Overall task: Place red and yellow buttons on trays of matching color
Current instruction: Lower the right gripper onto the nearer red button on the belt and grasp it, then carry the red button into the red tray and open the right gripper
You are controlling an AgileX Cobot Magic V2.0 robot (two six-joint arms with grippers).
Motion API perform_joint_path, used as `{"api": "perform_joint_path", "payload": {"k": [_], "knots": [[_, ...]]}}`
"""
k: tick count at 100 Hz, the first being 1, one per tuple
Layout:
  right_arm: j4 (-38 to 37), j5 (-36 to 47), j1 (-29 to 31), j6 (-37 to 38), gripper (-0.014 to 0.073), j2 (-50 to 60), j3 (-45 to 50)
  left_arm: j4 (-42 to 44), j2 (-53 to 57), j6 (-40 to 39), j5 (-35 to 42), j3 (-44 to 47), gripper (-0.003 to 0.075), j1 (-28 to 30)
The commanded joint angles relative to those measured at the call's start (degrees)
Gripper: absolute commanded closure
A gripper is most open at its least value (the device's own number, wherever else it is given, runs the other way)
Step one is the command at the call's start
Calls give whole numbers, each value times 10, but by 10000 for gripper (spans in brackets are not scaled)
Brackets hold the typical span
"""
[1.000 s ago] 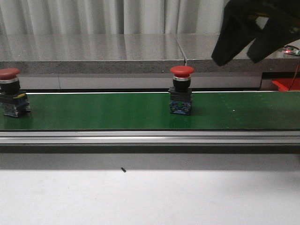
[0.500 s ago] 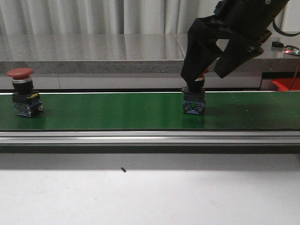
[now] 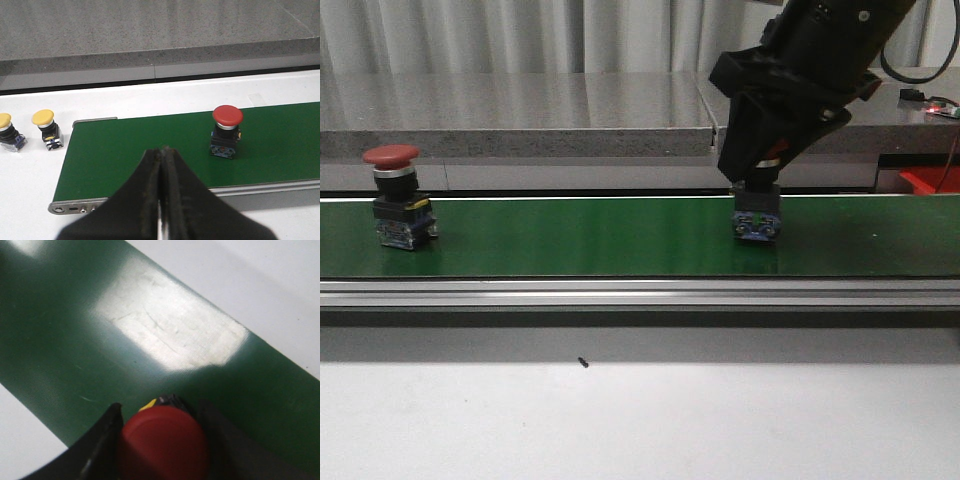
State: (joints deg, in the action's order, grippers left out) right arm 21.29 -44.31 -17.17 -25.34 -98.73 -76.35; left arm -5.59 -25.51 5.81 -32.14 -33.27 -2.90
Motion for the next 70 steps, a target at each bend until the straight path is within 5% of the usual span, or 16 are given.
{"api": "perform_joint_path", "payload": {"k": [1,22,70], "knots": [[4,-13,7,5,480,24,-39,-7,-4,-4,45,-15,741,-4],[4,-74,58,9,480,25,-128,-7,-4,-4,45,-15,741,-4],[21,-80,324,10,480,-33,-265,-7,-4,-4,45,-15,741,-4]]}}
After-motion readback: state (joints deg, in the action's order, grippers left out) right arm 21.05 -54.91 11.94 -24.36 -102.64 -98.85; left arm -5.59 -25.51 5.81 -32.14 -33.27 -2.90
